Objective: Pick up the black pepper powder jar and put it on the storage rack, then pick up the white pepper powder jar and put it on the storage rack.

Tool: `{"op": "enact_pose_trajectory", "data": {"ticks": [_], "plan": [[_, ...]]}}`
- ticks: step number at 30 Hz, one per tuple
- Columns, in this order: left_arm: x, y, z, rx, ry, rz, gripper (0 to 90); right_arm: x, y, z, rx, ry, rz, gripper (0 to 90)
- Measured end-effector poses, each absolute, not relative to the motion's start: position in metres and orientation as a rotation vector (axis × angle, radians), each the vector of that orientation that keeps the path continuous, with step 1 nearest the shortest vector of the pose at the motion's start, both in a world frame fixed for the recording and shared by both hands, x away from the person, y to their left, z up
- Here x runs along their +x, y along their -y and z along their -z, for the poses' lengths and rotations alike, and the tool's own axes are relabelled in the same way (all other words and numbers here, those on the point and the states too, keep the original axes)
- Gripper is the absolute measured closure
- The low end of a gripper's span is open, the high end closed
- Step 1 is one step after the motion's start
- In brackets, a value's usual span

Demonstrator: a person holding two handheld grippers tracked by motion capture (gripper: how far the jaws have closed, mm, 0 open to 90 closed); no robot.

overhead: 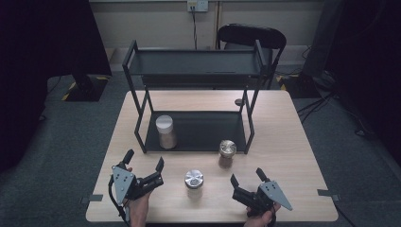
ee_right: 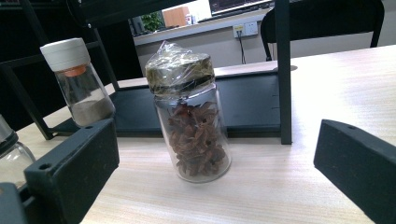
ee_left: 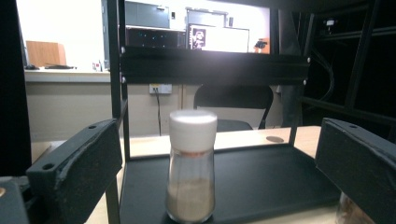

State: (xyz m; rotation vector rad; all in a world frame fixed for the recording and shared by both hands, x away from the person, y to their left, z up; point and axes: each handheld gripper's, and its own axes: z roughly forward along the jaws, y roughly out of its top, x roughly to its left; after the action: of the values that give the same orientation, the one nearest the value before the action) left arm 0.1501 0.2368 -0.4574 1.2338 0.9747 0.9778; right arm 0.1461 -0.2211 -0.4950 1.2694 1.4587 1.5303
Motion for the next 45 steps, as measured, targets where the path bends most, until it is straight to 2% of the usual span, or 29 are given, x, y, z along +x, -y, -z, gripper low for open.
{"op": "enact_pose_trajectory", "data": {"ticks": [23, 45], "plan": [[0.148, -0.228, 0.515, 1.268, -1.043, -0.984, 0.0, 0.145, 0.219, 0.494, 1.261, -1.464, -1.516, 0.0], [0.147, -0.221, 0.517, 1.286, -1.025, -1.039, 0.0, 0.146, 0.221, 0.496, 1.273, -1.451, -1.536, 0.0]]}}
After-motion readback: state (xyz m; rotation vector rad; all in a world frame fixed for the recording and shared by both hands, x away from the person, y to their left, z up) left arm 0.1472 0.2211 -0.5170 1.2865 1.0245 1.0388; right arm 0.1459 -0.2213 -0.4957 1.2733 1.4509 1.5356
